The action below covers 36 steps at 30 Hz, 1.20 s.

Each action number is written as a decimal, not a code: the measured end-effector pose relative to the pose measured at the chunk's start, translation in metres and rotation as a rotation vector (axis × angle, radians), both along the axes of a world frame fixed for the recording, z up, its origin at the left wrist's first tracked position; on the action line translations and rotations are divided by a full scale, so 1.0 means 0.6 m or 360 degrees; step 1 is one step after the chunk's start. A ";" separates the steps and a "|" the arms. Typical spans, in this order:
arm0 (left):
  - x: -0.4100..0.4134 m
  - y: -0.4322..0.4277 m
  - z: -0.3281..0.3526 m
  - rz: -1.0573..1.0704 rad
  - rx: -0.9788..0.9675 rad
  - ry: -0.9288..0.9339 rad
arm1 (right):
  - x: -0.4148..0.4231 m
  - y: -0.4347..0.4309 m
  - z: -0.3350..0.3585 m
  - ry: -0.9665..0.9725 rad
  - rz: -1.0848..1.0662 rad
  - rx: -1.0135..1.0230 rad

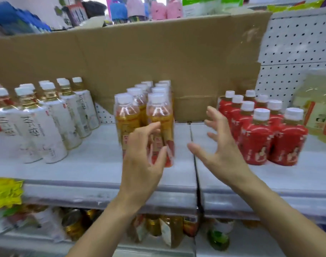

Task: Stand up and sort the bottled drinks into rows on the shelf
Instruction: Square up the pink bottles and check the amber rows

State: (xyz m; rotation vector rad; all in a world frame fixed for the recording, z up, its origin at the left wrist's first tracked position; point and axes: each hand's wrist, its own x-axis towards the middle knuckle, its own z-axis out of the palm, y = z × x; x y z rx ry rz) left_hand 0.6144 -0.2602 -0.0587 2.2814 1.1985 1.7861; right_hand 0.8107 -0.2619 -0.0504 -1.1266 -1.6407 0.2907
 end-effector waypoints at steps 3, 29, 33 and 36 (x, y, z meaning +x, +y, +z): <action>-0.097 0.035 -0.008 0.0088 -0.0143 -0.0090 | -0.072 0.033 -0.013 0.0169 0.0197 -0.0427; -0.178 0.195 0.001 -0.0926 -0.1267 -0.0058 | -0.159 0.094 0.011 0.0133 0.0121 -0.0864; -0.182 0.181 0.002 -0.0774 -0.1275 -0.0034 | -0.171 0.089 0.015 0.0146 0.0013 -0.0802; -0.188 0.154 0.004 -0.0540 -0.1139 -0.0032 | -0.185 0.086 0.011 0.0170 -0.0138 -0.0516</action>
